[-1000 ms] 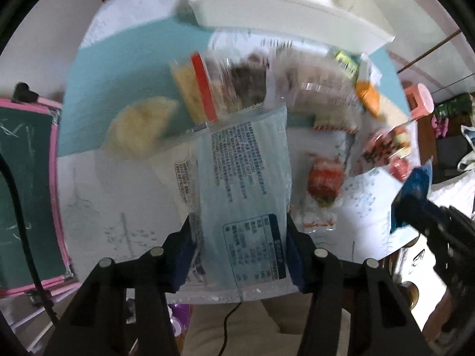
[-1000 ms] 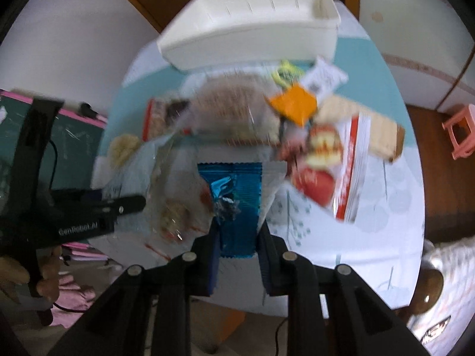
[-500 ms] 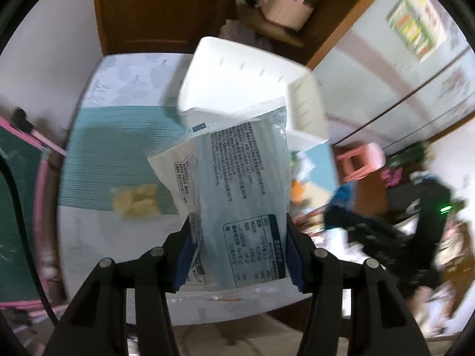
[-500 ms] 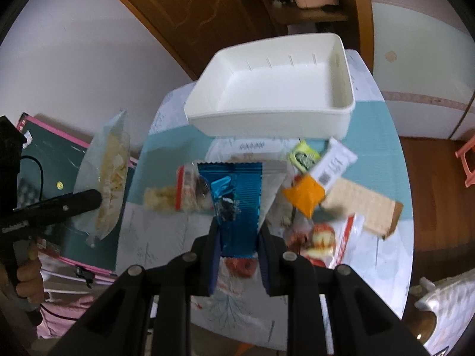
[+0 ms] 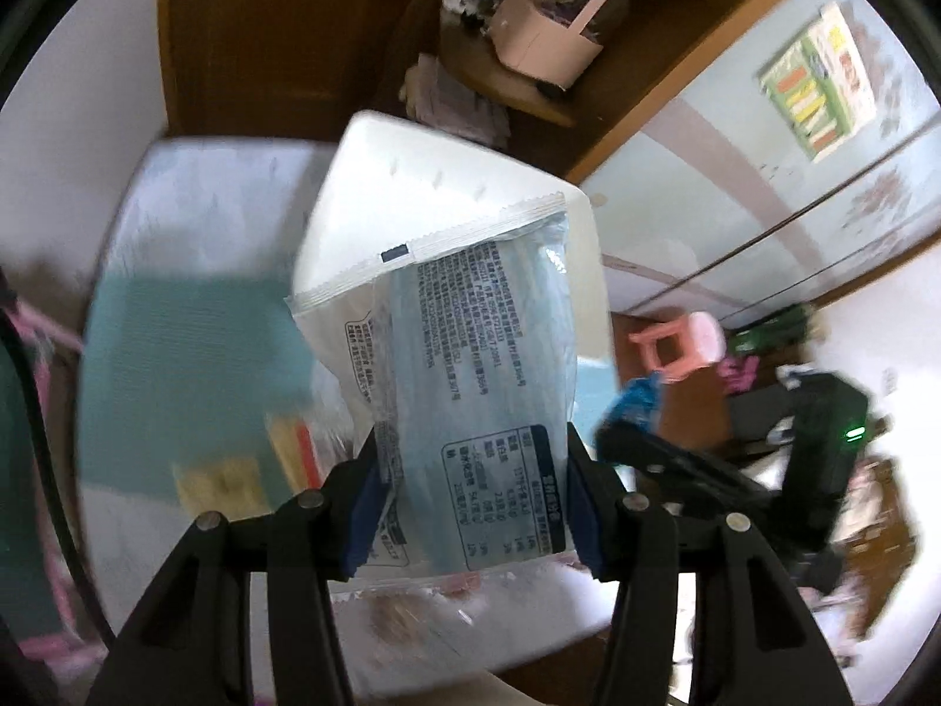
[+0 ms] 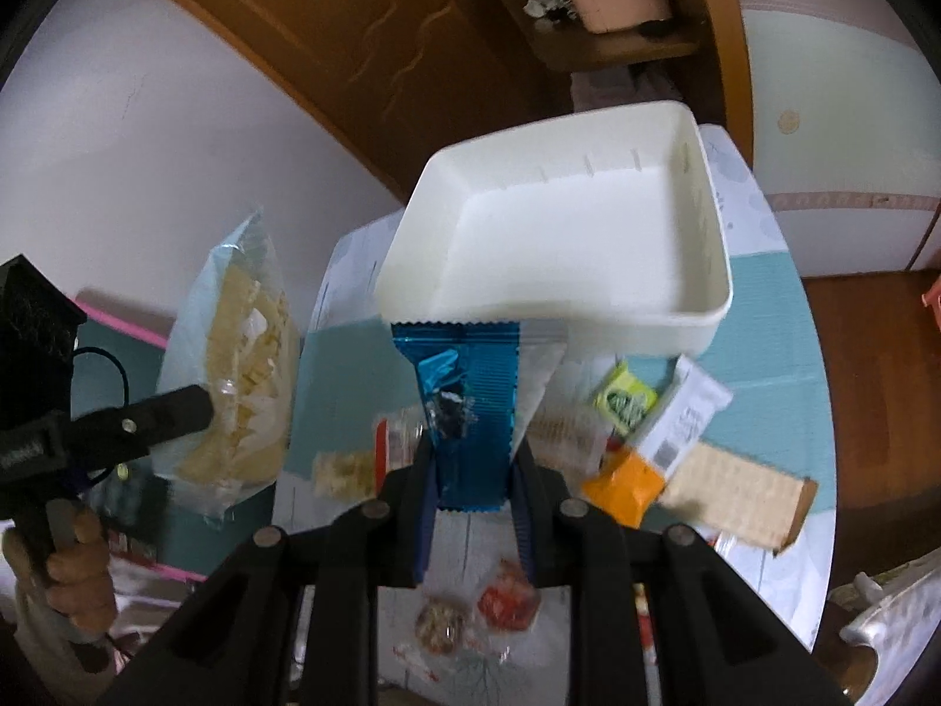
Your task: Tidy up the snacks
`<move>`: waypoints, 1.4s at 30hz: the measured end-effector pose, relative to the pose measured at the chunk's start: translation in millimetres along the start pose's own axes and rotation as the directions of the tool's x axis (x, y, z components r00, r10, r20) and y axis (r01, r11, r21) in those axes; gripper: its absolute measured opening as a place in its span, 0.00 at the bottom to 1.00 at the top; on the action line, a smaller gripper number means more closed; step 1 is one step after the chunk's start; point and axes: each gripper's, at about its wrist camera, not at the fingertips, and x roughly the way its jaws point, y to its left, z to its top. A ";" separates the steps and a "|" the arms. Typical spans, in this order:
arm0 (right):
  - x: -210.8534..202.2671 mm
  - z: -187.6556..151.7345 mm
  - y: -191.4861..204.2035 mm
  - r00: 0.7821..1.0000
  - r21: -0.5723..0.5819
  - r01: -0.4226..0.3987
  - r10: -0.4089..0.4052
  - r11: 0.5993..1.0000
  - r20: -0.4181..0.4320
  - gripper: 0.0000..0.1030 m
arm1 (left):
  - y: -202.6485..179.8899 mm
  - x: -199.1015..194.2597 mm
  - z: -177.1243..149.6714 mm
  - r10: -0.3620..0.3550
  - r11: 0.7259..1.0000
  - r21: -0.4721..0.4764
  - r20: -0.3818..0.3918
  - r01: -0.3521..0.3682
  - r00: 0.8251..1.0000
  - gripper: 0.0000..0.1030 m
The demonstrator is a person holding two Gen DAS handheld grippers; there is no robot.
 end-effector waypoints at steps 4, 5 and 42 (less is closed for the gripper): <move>4.1 28.9 -6.7 0.999 0.036 0.002 -0.003 0.999 0.036 0.22 | -19.1 16.1 26.7 0.127 0.986 0.100 0.075 -0.134 0.989 0.51; 3.9 34.1 -7.0 0.999 0.043 -0.001 -0.001 0.999 0.045 0.22 | -22.6 20.1 32.1 0.148 0.980 0.117 0.090 -0.158 0.985 0.51; 26.6 69.9 2.4 0.918 0.046 0.331 -0.333 0.942 0.215 0.80 | -4.8 82.1 72.5 0.275 0.943 0.127 0.229 -0.309 0.934 0.83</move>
